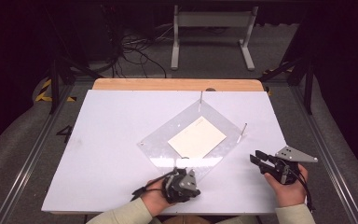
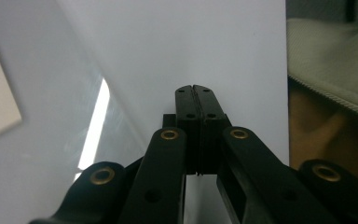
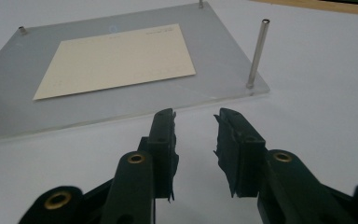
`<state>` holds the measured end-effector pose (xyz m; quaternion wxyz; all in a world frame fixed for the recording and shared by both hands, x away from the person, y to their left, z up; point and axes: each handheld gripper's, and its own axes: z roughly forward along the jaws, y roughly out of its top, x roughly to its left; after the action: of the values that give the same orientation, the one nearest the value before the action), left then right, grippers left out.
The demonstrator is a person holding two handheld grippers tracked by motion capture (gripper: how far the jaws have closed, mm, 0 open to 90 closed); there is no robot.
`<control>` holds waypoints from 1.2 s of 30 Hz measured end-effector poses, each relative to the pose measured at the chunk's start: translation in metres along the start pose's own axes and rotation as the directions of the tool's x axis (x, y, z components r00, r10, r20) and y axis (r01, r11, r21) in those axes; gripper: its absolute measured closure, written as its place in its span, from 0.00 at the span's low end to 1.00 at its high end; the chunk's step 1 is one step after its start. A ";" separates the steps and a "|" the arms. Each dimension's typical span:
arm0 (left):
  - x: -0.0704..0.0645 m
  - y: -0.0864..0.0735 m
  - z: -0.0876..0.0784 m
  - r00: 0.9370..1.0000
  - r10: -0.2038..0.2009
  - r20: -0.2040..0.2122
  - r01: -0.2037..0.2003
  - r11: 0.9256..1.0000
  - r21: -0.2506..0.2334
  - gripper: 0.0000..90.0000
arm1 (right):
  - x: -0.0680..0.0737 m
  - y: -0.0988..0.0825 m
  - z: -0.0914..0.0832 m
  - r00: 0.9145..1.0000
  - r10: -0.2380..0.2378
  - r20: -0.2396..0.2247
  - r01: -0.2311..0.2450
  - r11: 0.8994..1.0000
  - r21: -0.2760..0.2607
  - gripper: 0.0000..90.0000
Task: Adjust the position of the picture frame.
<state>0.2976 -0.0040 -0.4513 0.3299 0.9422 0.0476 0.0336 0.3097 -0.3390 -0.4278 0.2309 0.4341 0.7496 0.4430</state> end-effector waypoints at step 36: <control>0.144 -0.115 -0.088 0.777 -0.512 -0.366 0.493 0.857 -0.151 0.92 | 0.028 -0.004 0.017 0.992 -0.082 -0.091 0.087 0.994 0.061 0.69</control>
<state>0.4246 0.1561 -0.4497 0.3324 0.8608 0.3614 0.1338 0.3059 -0.3086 -0.4388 0.2018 0.3892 0.7909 0.4269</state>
